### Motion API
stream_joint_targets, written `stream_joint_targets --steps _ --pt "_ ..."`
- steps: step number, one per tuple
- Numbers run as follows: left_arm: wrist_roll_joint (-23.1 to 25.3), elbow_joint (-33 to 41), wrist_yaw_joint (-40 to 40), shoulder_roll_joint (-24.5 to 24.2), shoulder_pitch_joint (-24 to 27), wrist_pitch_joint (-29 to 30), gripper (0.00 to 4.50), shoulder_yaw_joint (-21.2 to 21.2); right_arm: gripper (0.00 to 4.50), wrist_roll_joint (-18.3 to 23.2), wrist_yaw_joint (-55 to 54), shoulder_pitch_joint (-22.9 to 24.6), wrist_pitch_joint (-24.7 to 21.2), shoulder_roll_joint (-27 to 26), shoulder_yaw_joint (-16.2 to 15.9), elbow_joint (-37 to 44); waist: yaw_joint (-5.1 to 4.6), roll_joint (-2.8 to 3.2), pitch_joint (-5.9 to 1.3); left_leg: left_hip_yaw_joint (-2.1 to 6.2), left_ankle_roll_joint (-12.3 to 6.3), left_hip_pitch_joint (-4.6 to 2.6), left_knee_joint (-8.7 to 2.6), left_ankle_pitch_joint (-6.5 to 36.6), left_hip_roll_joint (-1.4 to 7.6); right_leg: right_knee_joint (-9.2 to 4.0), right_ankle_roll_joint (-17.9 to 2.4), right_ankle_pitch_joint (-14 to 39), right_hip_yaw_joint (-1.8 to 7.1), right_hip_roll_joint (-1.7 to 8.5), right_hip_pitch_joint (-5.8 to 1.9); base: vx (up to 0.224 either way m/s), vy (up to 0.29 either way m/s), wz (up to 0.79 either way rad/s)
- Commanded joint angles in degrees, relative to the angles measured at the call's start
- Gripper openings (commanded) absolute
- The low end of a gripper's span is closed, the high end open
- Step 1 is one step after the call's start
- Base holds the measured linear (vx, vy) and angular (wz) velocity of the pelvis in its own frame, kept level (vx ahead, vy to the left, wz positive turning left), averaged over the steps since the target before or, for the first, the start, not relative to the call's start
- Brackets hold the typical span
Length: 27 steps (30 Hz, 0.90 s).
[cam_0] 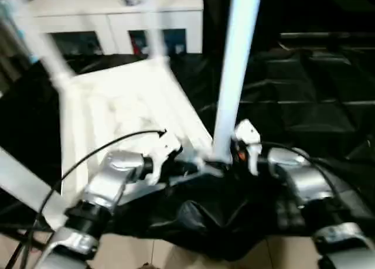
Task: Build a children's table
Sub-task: Rotate leg to tighten
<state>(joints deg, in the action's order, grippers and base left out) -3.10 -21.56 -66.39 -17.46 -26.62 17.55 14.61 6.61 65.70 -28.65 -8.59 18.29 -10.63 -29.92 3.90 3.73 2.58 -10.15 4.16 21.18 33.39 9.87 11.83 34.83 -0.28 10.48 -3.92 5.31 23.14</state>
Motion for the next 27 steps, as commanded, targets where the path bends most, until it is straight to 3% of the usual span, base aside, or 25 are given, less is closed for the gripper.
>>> stream_joint_targets --steps 1,8,14,17,20,21,22,23,24,25,26,27 --pt "-1.92 1.64 -3.08 0.68 -2.06 -1.28 0.00 1.87 3.62 1.89 5.74 0.85 -1.29 -0.11 -3.80 2.99 -0.08 -0.59 -3.45 -0.03 -3.77 -0.41 -3.58 14.58 0.98 -4.40 -13.69 12.43 1.92 2.14 -3.03 0.000 0.000 0.00" --pt "-2.75 1.48 -7.62 -1.62 -2.67 -0.87 0.00 2.67 3.07 2.91 10.75 1.39 -4.00 1.94 -5.84 5.63 0.07 -0.66 -3.36 0.07 -2.94 -0.40 -3.73 15.64 0.96 -4.60 -12.76 15.51 2.03 2.26 -2.91 0.000 0.000 0.00" --pt "-3.27 1.53 -8.96 -1.93 -2.60 -0.64 0.00 2.81 2.69 3.31 12.46 1.73 -5.32 1.96 -6.07 6.76 0.12 -0.63 -3.60 0.06 -3.23 -0.29 -3.56 13.53 0.95 -4.29 -13.21 12.44 2.01 2.17 -2.94 0.000 0.000 0.00" --pt "-2.81 0.38 -2.49 0.80 -2.83 -0.27 0.00 0.60 2.62 2.76 7.07 2.31 -4.71 -0.34 -4.63 6.16 0.11 -0.54 -3.57 0.02 -3.18 -0.33 -3.55 13.64 0.96 -4.31 -13.38 12.22 2.01 2.18 -2.94 0.000 0.000 0.00" --pt "-2.47 -0.35 0.05 1.75 -3.13 -0.29 0.00 -0.29 2.61 2.50 4.42 2.30 -4.52 -1.34 -3.97 5.61 -0.04 -0.57 -3.34 0.17 -1.85 -0.44 -3.78 16.01 0.75 -4.87 -11.80 17.40 1.89 2.27 -2.98 0.000 0.000 0.00" --pt "-2.16 -0.96 2.39 2.64 -3.45 -0.06 0.00 -1.04 2.60 1.95 1.29 2.08 -4.12 -2.42 -3.21 4.60 -0.46 -0.57 -3.21 0.18 -1.65 -0.43 -3.83 16.82 0.70 -5.12 -10.98 19.25 1.92 2.25 -2.79 0.000 0.000 0.00" --pt "-1.59 -1.34 6.54 4.35 -3.67 0.58 0.00 -1.99 2.60 0.67 -6.93 0.94 -3.99 -5.14 -1.28 1.26 -0.52 0.21 -3.22 0.29 -1.35 -0.51 -3.83 17.07 0.67 -5.13 -10.89 19.61 1.91 2.33 -2.75 0.000 0.000 0.00" --pt "-1.59 -1.34 6.54 4.35 -3.67 0.58 0.00 -1.99 2.60 0.67 -6.93 0.94 -3.99 -5.14 -1.28 1.26 -0.91 0.02 -3.17 0.17 -1.06 -0.51 -3.85 17.54 0.72 -5.27 -10.87 19.82 1.96 2.26 -2.52 0.000 0.000 0.00" --pt "-1.12 -1.52 10.63 6.05 -3.77 1.38 0.00 -2.91 2.59 -0.42 -13.73 0.08 -3.43 -7.54 0.41 -1.42 -1.29 -0.09 -3.19 0.49 -0.31 -0.35 -3.99 17.76 0.56 -5.12 -10.45 20.57 1.72 2.23 -2.87 0.000 0.000 0.00" --pt "-1.02 -1.49 11.33 6.37 -3.75 1.53 0.00 -3.03 2.59 -0.59 -15.00 -0.06 -3.44 -8.01 0.69 -1.89 -1.65 -0.16 -3.16 0.41 -0.17 -0.28 -3.98 17.80 0.51 -5.19 -10.40 20.67 1.74 2.21 -2.76 0.000 0.000 0.00" --pt "-0.32 -1.13 16.52 8.84 -3.53 2.62 0.00 -3.85 2.59 -1.89 -24.44 -1.06 -3.70 -11.48 2.80 -5.20 -2.53 -0.04 -3.07 0.47 0.02 -0.21 -3.94 18.42 0.45 -5.25 -10.10 21.54 1.68 2.19 -2.68 0.000 0.000 0.00" --pt "0.00 -1.03 18.40 9.76 -3.41 2.85 0.00 -4.05 2.59 -2.27 -27.36 -1.21 -3.92 -12.65 3.27 -6.02 -2.67 0.48 -3.00 0.58 0.10 -0.27 -4.02 18.99 0.38 -5.39 -10.00 22.34 1.57 2.22 -2.63 0.000 0.000 0.00"
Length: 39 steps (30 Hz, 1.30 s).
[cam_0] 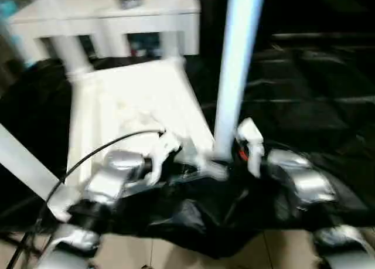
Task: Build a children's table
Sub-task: Rotate leg to tighten
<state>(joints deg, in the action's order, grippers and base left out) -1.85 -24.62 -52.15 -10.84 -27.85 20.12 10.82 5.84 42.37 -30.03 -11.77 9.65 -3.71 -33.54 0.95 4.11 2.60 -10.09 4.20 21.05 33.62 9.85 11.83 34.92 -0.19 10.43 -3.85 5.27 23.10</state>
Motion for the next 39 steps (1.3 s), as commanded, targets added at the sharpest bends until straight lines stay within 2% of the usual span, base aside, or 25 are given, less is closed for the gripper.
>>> stream_joint_targets --steps 1,4,5,6,7,8,10,13,15,19,20,22,26,28,29,30,32,34,36,37,38,39 --pt "-1.03 2.25 5.22 3.84 -1.98 0.41 0.00 -0.13 2.59 -1.62 -6.20 0.15 -0.96 -5.22 -3.18 -2.85 -0.07 -0.13 -3.34 0.49 -0.08 -0.24 -4.07 18.47 0.28 -5.60 -9.91 21.69 1.50 2.20 -2.66 0.000 0.000 0.00" --pt "-0.76 3.23 7.10 5.46 -1.42 0.80 0.00 0.33 2.59 -2.01 -10.45 0.12 -0.53 -7.64 -2.55 -3.53 -0.45 -0.11 -3.62 0.34 -1.47 0.01 -3.93 16.44 0.28 -5.33 -11.09 16.77 1.57 2.02 -2.81 0.000 0.000 0.00" --pt "-0.79 3.67 6.93 5.77 -1.22 0.84 0.00 0.70 2.94 -2.20 -10.21 0.20 0.02 -7.89 -2.95 -3.50 -0.39 0.45 -3.65 0.38 -1.66 0.01 -3.88 16.15 0.26 -5.21 -11.41 15.83 1.55 2.06 -2.86 0.000 0.000 0.00" --pt "-0.96 3.99 6.79 6.19 -1.08 0.91 0.00 0.94 3.15 -2.25 -9.99 0.14 0.36 -8.24 -2.94 -3.70 -0.47 0.05 -3.71 0.28 -2.28 0.18 -3.81 15.52 0.27 -5.21 -11.96 13.90 1.50 1.99 -3.01 0.000 0.000 0.00" --pt "-1.11 4.20 6.51 6.37 -1.00 0.98 0.00 1.13 3.15 -1.98 -9.45 0.10 0.34 -8.45 -2.86 -3.70 -0.38 0.09 -3.79 0.27 -2.78 0.25 -3.82 14.64 0.25 -5.04 -12.29 12.55 1.46 1.98 -3.16 0.000 0.000 0.00" --pt "-1.19 4.40 6.15 6.49 -0.89 0.94 0.00 1.39 3.15 -1.65 -8.71 0.03 0.24 -8.61 -2.75 -3.65 -0.37 0.15 -3.76 0.27 -2.93 0.26 -3.84 14.49 0.32 -5.01 -12.50 12.23 1.47 2.01 -3.14 0.000 0.000 0.00" --pt "-1.17 4.93 5.46 6.25 -0.59 0.79 0.00 1.74 3.55 -1.82 -7.76 -0.54 0.91 -8.47 -2.74 -3.88 -0.41 0.21 -3.72 0.28 -3.15 0.29 -3.88 14.40 0.34 -4.97 -12.84 11.94 1.42 2.04 -3.26 0.000 0.000 0.00" --pt "-1.56 5.07 3.59 5.14 -0.55 0.08 0.00 1.97 3.74 -2.06 -4.67 -0.52 1.40 -7.06 -3.82 -2.79 -0.46 0.36 -3.71 0.29 -3.17 0.13 -3.96 15.37 0.42 -5.05 -12.93 12.32 1.39 2.02 -3.23 0.000 0.000 0.00" --pt "-2.09 5.28 0.51 3.52 -0.47 -0.51 0.00 2.58 3.74 -1.78 0.25 -0.07 1.99 -4.89 -5.44 -1.19 -0.43 0.35 -3.77 0.29 -3.32 0.15 -3.92 15.04 0.47 -4.94 -13.26 11.03 1.44 2.04 -3.30 0.000 0.000 0.00" --pt "-3.11 5.54 -7.33 -0.59 -0.42 -1.18 0.00 4.11 3.74 -0.29 12.18 1.28 2.38 0.86 -8.21 3.44 0.09 -0.18 -3.92 0.09 -5.18 0.24 -3.58 12.24 0.56 -4.46 -14.66 6.64 1.45 2.02 -3.57 0.000 0.000 0.00" --pt "-3.22 5.45 -8.81 -1.43 -0.54 -1.25 0.00 4.33 3.74 0.14 14.84 1.52 2.26 2.03 -8.51 4.37 0.35 -0.02 -3.99 0.09 -5.47 0.12 -3.52 11.92 0.64 -4.40 -14.78 6.34 1.44 2.04 -3.56 0.000 0.000 0.00" --pt "-3.70 4.88 -13.31 -3.69 -0.90 -2.15 0.00 4.81 3.74 1.10 22.29 2.48 2.06 5.59 -10.02 6.94 1.33 -0.32 -3.86 -0.09 -6.20 -0.08 -3.45 11.97 0.80 -4.42 -14.71 7.89 1.44 1.98 -3.37 0.000 0.000 0.00" --pt "-4.54 4.60 -18.33 -6.13 -1.39 -2.42 0.00 5.21 3.74 2.36 28.73 3.00 0.30 8.74 -11.37 8.82 2.57 -0.46 -3.72 -0.18 -5.40 -0.29 -3.65 12.35 1.07 -4.35 -14.49 10.05 1.75 2.16 -3.00 0.000 0.000 0.00" --pt "-5.36 4.59 -21.53 -7.58 -1.71 -2.23 0.00 5.57 3.74 3.17 32.31 3.23 -1.09 10.52 -12.61 10.07 2.73 -0.79 -3.69 -0.12 -5.05 -0.20 -3.73 12.58 1.04 -4.36 -14.02 11.01 1.76 2.17 -3.07 0.000 0.000 0.00" --pt "-5.46 4.50 -22.31 -7.94 -1.81 -2.27 0.00 5.71 3.74 3.46 33.28 3.34 -1.60 10.94 -12.97 10.48 2.77 -0.73 -3.64 -0.09 -4.96 -0.21 -3.76 12.67 1.05 -4.37 -13.95 11.33 1.80 2.22 -3.04 0.000 0.000 0.00" --pt "-5.46 4.30 -22.86 -8.25 -1.95 -2.36 0.00 5.85 3.49 3.79 34.33 3.44 -2.41 11.32 -13.31 10.92 2.83 -0.62 -3.64 -0.04 -4.83 -0.24 -3.79 12.73 1.09 -4.39 -13.85 11.58 1.80 2.25 -3.01 0.000 0.000 0.00" --pt "-5.39 3.78 -23.36 -8.56 -2.25 -2.58 0.00 5.91 3.49 4.07 35.80 3.55 -3.31 11.78 -13.91 11.52 2.91 -0.83 -3.63 -0.04 -4.53 -0.16 -3.78 12.67 1.07 -4.44 -13.54 12.21 1.86 2.34 -3.01 0.000 0.000 0.00" --pt "-5.40 3.17 -24.02 -8.87 -2.60 -2.95 0.00 5.99 3.30 4.02 37.07 3.59 -3.93 12.08 -14.29 12.01 3.07 -1.15 -3.62 -0.04 -4.36 -0.09 -3.75 12.22 1.01 -4.44 -13.21 12.66 1.88 2.36 -3.01 0.000 0.000 0.00" --pt "-5.38 2.87 -24.39 -9.00 -2.76 -3.16 0.00 6.00 3.17 3.95 37.93 3.66 -4.36 12.21 -14.57 12.37 3.11 -1.11 -3.63 -0.07 -4.28 -0.11 -3.72 12.23 0.98 -4.50 -13.08 13.05 1.88 2.37 -2.94 0.000 0.000 0.00" --pt "-5.33 2.77 -24.24 -8.94 -2.82 -3.20 0.00 5.91 3.09 3.94 38.20 3.75 -4.62 12.23 -14.83 12.59 3.19 -0.88 -3.69 0.01 -4.14 -0.11 -3.70 12.00 1.00 -4.40 -13.08 12.76 1.88 2.43 -2.98 0.000 0.000 0.00" --pt "-5.28 2.74 -23.90 -8.77 -2.81 -3.32 0.00 5.78 3.05 4.01 38.32 3.89 -4.89 12.26 -15.08 12.90 3.15 -0.95 -3.67 0.00 -4.10 -0.10 -3.75 11.95 1.03 -4.46 -13.09 12.61 1.88 2.39 -2.97 0.000 0.000 0.00" --pt "-5.24 2.74 -23.82 -8.66 -2.80 -3.39 0.00 5.70 2.99 4.18 38.32 3.95 -5.09 12.36 -15.22 13.15 3.29 -0.70 -3.79 -0.01 -4.00 -0.20 -3.65 11.75 1.04 -4.36 -13.40 11.39 1.87 2.33 -2.96 0.000 0.000 0.00"
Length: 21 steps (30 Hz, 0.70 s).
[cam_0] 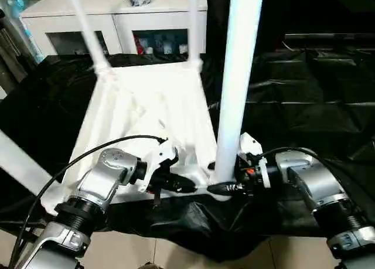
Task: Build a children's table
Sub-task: Rotate leg to tighten
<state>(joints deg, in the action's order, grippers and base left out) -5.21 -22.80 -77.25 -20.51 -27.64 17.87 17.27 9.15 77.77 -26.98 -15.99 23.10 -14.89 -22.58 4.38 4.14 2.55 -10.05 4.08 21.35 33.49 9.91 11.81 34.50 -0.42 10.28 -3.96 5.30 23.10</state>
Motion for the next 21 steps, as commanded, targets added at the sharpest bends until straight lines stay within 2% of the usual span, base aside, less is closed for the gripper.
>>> stream_joint_targets --steps 1,2,3,6,9,10,11,13,14,15,16,17,18,20,21 --pt "-1.84 0.91 1.47 1.10 -2.99 -1.17 0.00 -0.81 2.89 0.91 2.80 0.94 -0.92 -1.11 -4.04 2.27 -0.10 -0.79 -3.74 -0.06 -3.90 -0.46 -3.52 11.59 1.04 -3.93 -13.24 11.17 1.99 2.29 -2.99 0.000 0.000 0.00" --pt "-1.68 0.83 2.51 1.57 -2.86 -1.24 0.00 -1.13 2.78 1.12 2.18 1.17 -1.16 -1.27 -3.97 2.64 -0.04 -0.55 -3.72 -0.06 -3.85 -0.50 -3.52 11.74 1.03 -3.91 -13.30 11.09 1.98 2.26 -2.95 0.000 0.000 0.00" --pt "-1.54 0.70 3.34 1.93 -2.78 -1.49 0.00 -1.44 2.72 1.22 1.23 1.43 -1.21 -1.71 -3.55 2.84 0.00 -0.68 -3.69 -0.10 -3.76 -0.51 -3.53 12.09 1.00 -4.03 -13.21 11.32 1.97 2.25 -2.97 0.000 0.000 0.00" --pt "-1.34 0.51 5.97 3.14 -2.57 -1.97 0.00 -2.45 2.66 1.08 -3.31 2.15 -0.77 -3.93 -1.78 2.79 0.12 -0.44 -3.68 -0.07 -3.28 -0.55 -3.57 12.44 0.98 -4.09 -12.88 12.00 2.00 2.25 -2.96 0.000 0.000 0.00" --pt "-1.02 0.23 9.38 4.57 -2.65 -1.75 0.00 -3.52 2.62 0.38 -8.57 2.35 -0.42 -6.48 -0.08 1.62 -0.05 -0.66 -3.52 0.02 -2.18 -0.57 -3.77 14.13 0.81 -4.44 -11.67 15.74 1.90 2.32 -2.94 0.000 0.000 0.00" --pt "-0.66 0.15 12.37 5.73 -2.73 -1.24 0.00 -4.20 2.62 -1.02 -13.77 2.15 1.14 -8.59 0.98 -0.51 -0.21 -0.69 -3.43 0.07 -1.81 -0.62 -3.88 14.95 0.80 -4.63 -11.08 17.52 1.89 2.32 -2.88 0.000 0.000 0.00" --pt "-0.63 0.14 12.53 5.80 -2.74 -1.21 0.00 -4.22 2.61 -1.08 -14.10 2.11 1.16 -8.71 1.07 -0.69 -0.42 -0.64 -3.41 0.05 -1.53 -0.55 -3.87 15.20 0.82 -4.64 -10.91 17.98 1.97 2.42 -2.77 0.000 0.000 0.00" --pt "0.65 -0.20 19.49 8.47 -2.96 -0.05 0.00 -5.20 2.61 -2.72 -27.37 0.13 1.94 -13.56 4.67 -7.77 -1.41 -1.53 -3.19 0.23 -0.91 -0.31 -4.08 15.74 0.62 -4.79 -9.97 20.68 1.84 2.42 -2.74 0.000 0.000 0.00" --pt "0.65 -0.20 19.49 8.47 -2.96 -0.05 0.00 -5.20 2.60 -2.72 -27.37 0.13 1.94 -13.56 4.67 -7.77 -1.73 -1.27 -3.07 0.32 -0.52 -0.26 -4.15 16.32 0.56 -4.77 -9.68 22.20 1.77 2.49 -2.69 0.000 0.000 0.00" --pt "1.02 -0.26 21.97 9.56 -2.98 0.40 0.00 -5.63 2.60 -3.08 -32.08 -0.67 2.03 -15.19 6.01 -10.12 -2.17 -1.30 -3.10 0.37 -0.32 -0.40 -4.10 16.99 0.41 -5.19 -8.62 24.61 1.66 2.44 -2.72 0.000 0.000 0.00" --pt "1.33 -0.20 24.41 10.86 -2.92 0.80 0.00 -6.00 2.60 -3.86 -37.87 -1.72 2.40 -17.01 7.34 -12.85 -2.61 -1.31 -3.07 0.38 -0.40 -0.33 -4.06 16.92 0.41 -5.26 -8.53 24.55 1.78 2.46 -2.60 0.000 0.000 0.00" --pt "1.33 -0.20 24.41 10.86 -2.92 0.80 0.00 -6.00 2.59 -3.86 -37.87 -1.72 2.40 -17.01 7.34 -12.85 -2.75 -1.24 -3.10 0.43 -0.33 -0.30 -4.10 16.89 0.41 -5.23 -8.54 24.55 1.74 2.48 -2.61 0.000 0.000 0.00" --pt "1.43 0.73 27.93 13.64 -2.51 2.14 0.00 -6.12 2.59 -5.00 -45.30 -3.52 3.48 -20.07 8.67 -16.26 -3.09 -1.31 -3.21 0.33 -0.64 -0.22 -4.01 16.45 0.38 -5.22 -8.71 23.44 1.78 2.42 -2.53 0.000 0.000 0.00" --pt "1.42 1.07 28.71 14.42 -2.35 2.44 0.00 -6.04 2.59 -5.53 -47.12 -3.94 4.08 -20.87 8.74 -16.80 -3.22 -1.24 -3.33 0.32 -0.69 -0.26 -3.94 15.85 0.37 -5.17 -9.07 22.39 1.77 2.38 -2.56 0.000 0.000 0.00" --pt "1.33 1.26 28.83 14.94 -2.30 2.57 0.00 -5.83 2.59 -5.77 -47.24 -4.15 4.60 -21.22 8.49 -16.86 -3.27 -1.16 -3.44 0.22 -1.13 -0.24 -3.84 15.03 0.35 -5.09 -9.65 19.80 1.82 2.27 -2.65 0.000 0.000 0.00"
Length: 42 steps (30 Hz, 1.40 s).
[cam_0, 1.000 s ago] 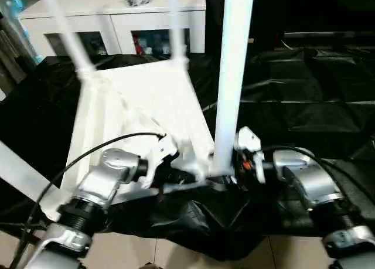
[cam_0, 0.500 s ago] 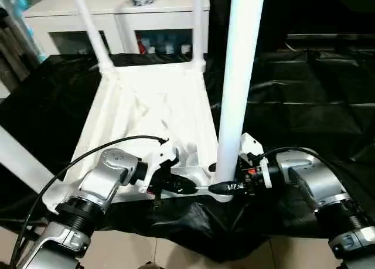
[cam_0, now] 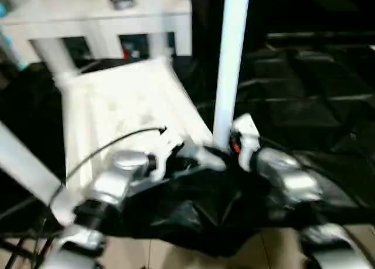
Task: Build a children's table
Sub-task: Rotate leg to tighten
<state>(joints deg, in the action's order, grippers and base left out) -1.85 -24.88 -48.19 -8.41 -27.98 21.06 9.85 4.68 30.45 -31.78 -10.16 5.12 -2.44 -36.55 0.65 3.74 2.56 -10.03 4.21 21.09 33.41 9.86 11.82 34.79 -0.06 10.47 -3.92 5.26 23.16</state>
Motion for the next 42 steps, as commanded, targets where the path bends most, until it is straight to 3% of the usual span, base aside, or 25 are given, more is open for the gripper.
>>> stream_joint_targets --steps 1,2,3,5,9,14,16,18,19,24,29,38,41,42 --pt "-2.02 3.58 -0.28 3.38 -1.87 -0.58 0.00 2.02 2.59 -0.80 2.35 0.50 -0.92 -3.63 -4.26 -2.71 0.51 -0.74 -3.60 0.15 -1.93 -0.05 -3.70 14.37 0.47 -5.06 -10.96 16.44 1.83 2.19 -2.74 0.000 0.000 0.00" --pt "-2.02 3.58 -0.28 3.39 -1.87 -0.58 0.00 2.03 2.59 -0.79 2.37 0.50 -0.92 -3.63 -4.26 -2.71 0.57 -0.76 -3.61 0.11 -2.34 0.05 -3.66 14.00 0.44 -4.97 -11.33 15.22 1.82 2.18 -2.85 0.000 0.000 0.00" --pt "-1.95 3.52 -0.56 3.55 -1.92 -0.69 0.00 2.37 3.15 -0.28 4.00 0.48 -1.03 -3.77 -4.20 -2.34 0.66 -0.70 -3.62 0.09 -2.90 0.11 -3.66 13.27 0.43 -4.79 -11.85 13.53 1.79 2.12 -2.95 0.000 0.000 0.00" --pt "-1.69 3.09 -0.76 3.51 -2.11 -1.04 0.00 2.77 3.29 0.67 6.28 0.29 -1.34 -4.13 -3.40 -2.01 0.77 -0.77 -3.63 0.02 -3.46 0.15 -3.62 12.90 0.42 -4.73 -12.34 12.43 1.76 2.14 -3.09 0.000 0.000 0.00" --pt "-1.90 2.72 -4.02 1.15 -2.38 -2.00 0.00 3.17 3.73 -0.17 13.54 0.63 0.25 -0.56 -6.84 0.18 0.88 -0.60 -3.55 0.01 -3.48 0.00 -3.65 14.09 0.47 -4.92 -12.50 13.62 1.71 2.16 -3.15 0.000 0.000 0.00" --pt "-2.50 3.51 -11.07 -2.63 -1.77 -2.55 0.00 4.59 3.73 0.69 25.49 2.02 1.35 5.62 -10.38 4.39 1.44 -0.60 -3.61 -0.09 -4.16 -0.09 -3.55 13.42 0.70 -4.60 -13.23 11.57 1.83 2.15 -3.14 0.000 0.000 0.00" --pt "-2.93 3.35 -15.35 -4.93 -1.90 -2.99 0.00 5.22 3.73 2.20 34.61 3.57 0.09 9.89 -11.81 8.48 1.96 -0.83 -3.65 -0.09 -4.52 -0.27 -3.51 13.22 0.82 -4.58 -13.51 11.03 1.75 2.06 -3.26 0.000 0.000 0.00" --pt "-2.95 2.95 -17.23 -5.99 -2.21 -3.43 0.00 5.42 3.73 2.81 38.51 4.21 -0.63 11.93 -12.42 10.18 2.76 -0.56 -3.73 -0.25 -5.23 -0.33 -3.42 11.99 1.01 -4.19 -14.35 8.95 1.85 2.06 -3.07 0.000 0.000 0.00" --pt "-3.10 2.64 -18.49 -6.65 -2.46 -3.68 0.00 5.52 3.73 3.39 40.49 4.36 -1.36 13.00 -12.76 10.85 2.98 -0.86 -3.67 -0.27 -5.24 -0.35 -3.41 12.06 1.02 -4.24 -14.51 9.16 1.86 2.10 -3.06 0.000 0.000 0.00" --pt "-4.53 2.39 -26.87 -9.91 -3.26 -4.11 0.00 6.89 3.73 4.78 47.63 4.70 -4.31 16.48 -14.62 13.29 3.63 -0.78 -3.59 -0.19 -4.71 -0.38 -3.56 12.99 1.00 -4.41 -13.73 12.10 1.91 2.23 -3.07 0.000 0.000 0.00" --pt "-4.40 1.30 -27.42 -10.10 -4.13 -4.71 0.00 6.86 3.38 3.88 49.12 4.55 -4.86 16.84 -15.42 13.51 3.95 -0.50 -3.63 -0.14 -3.71 -0.38 -3.55 12.80 0.98 -4.42 -13.61 12.26 1.97 2.30 -3.01 0.000 0.000 0.00" --pt "-3.50 -0.63 -23.55 -8.90 -4.79 -5.63 0.00 5.95 2.68 4.09 47.60 5.31 -5.47 16.07 -15.72 14.58 4.19 -0.76 -3.70 -0.15 -3.59 -0.33 -3.50 12.18 0.98 -4.31 -13.53 11.37 1.94 2.31 -3.07 0.000 0.000 0.00" --pt "-3.00 -1.22 -18.48 -7.37 -4.83 -5.18 0.00 4.37 2.65 3.28 41.51 5.05 -3.96 13.29 -13.62 11.85 4.14 -0.79 -3.54 -0.12 -2.97 -0.41 -3.61 13.50 0.95 -4.60 -12.75 14.41 1.96 2.39 -2.95 0.000 0.000 0.00" --pt "-2.30 -1.65 -13.06 -5.75 -4.69 -4.93 0.00 3.02 2.60 1.20 31.29 3.70 -1.89 9.50 -11.24 6.90 3.84 -1.10 -3.41 -0.05 -2.29 -0.27 -3.69 14.04 0.88 -4.72 -12.20 16.04 1.95 2.46 -2.91 0.000 0.000 0.00"
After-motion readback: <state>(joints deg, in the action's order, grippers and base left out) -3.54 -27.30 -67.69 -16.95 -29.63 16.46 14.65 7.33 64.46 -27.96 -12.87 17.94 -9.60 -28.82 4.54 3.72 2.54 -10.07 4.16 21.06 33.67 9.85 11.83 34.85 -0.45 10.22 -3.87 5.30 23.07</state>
